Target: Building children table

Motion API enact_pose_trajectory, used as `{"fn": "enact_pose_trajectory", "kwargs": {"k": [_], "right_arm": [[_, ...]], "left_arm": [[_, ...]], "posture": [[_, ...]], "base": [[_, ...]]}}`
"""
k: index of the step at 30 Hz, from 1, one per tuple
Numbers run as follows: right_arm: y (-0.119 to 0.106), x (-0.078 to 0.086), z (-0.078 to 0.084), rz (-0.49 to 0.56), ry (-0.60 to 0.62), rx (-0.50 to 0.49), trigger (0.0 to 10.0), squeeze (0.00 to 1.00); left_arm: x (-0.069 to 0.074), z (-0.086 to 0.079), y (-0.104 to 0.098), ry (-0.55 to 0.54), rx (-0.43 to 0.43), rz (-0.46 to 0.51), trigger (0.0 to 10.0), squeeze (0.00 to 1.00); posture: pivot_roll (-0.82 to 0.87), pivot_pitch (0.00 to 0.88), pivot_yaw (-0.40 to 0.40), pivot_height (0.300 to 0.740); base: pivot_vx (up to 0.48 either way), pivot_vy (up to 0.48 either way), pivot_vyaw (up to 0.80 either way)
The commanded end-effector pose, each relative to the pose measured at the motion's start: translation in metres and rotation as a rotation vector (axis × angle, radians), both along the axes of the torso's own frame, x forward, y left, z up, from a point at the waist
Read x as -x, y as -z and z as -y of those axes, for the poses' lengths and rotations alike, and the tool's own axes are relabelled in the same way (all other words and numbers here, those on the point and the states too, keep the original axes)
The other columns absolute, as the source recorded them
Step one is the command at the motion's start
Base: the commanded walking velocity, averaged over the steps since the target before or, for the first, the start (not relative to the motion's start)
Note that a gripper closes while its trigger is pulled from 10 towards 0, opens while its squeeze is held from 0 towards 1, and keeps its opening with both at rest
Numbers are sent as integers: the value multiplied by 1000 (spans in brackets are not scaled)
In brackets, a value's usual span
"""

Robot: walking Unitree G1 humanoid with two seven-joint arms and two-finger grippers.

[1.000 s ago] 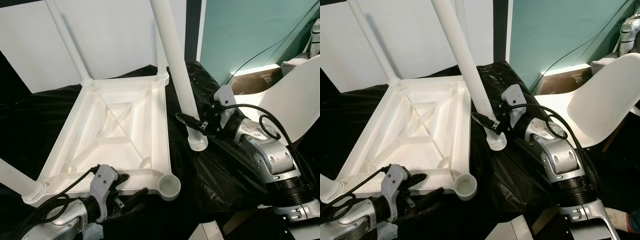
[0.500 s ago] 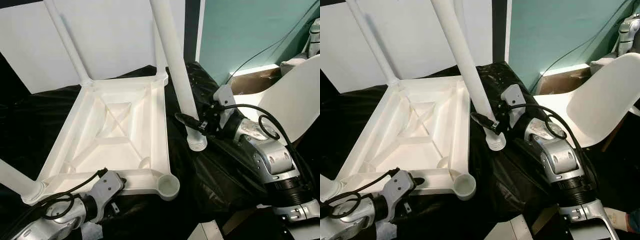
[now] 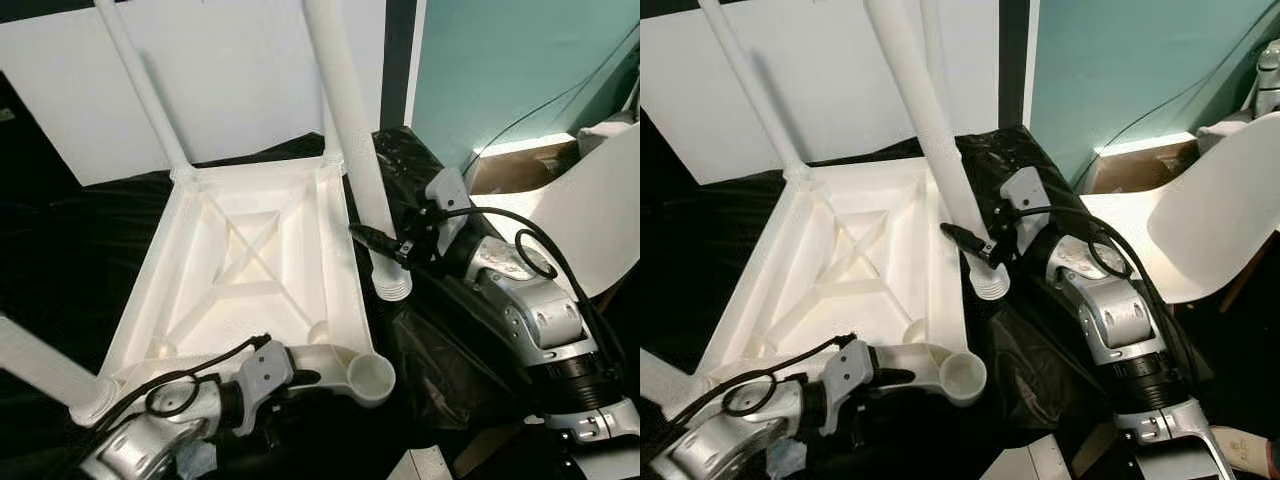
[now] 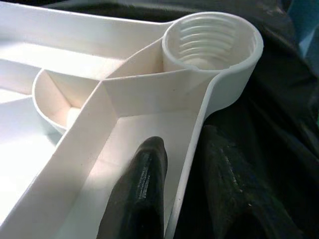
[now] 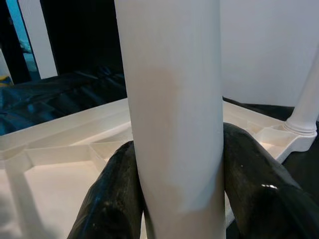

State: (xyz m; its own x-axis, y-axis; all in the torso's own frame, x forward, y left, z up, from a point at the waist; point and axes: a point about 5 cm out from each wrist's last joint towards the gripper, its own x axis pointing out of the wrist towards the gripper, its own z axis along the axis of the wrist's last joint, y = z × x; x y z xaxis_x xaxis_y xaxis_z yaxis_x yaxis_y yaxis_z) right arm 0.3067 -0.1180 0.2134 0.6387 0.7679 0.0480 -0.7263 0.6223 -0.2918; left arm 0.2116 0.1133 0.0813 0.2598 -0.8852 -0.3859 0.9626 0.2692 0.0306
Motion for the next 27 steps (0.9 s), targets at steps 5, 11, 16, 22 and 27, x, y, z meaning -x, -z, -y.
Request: {"fn": "enact_pose_trajectory", "kwargs": {"k": [5,11,16,22,27], "right_arm": [[-8,3,-5,26,-27,-8,10000,0],[-6,6,-6,20,-33,-15,10000,0],[-4,7,-9,12,-33,-23,10000,0],[-3,8,-10,9,-30,-27,10000,0],[-2,8,-10,6,-28,-29,10000,0]], "left_arm": [[-21,1,18,-249,-102,50,10000,0],[-39,3,20,-376,-128,79,8941,0],[-43,7,19,-401,-153,113,10000,0],[-49,9,15,-428,-135,155,10000,0],[-57,22,-12,-422,42,231,10000,0]], "posture": [[-86,0,53,740],[-86,0,58,740],[-82,0,63,740],[-79,0,68,740],[-79,0,69,740]], "base": [[0,0,0],[0,0,0],[0,0,0],[0,0,0],[0,0,0]]}}
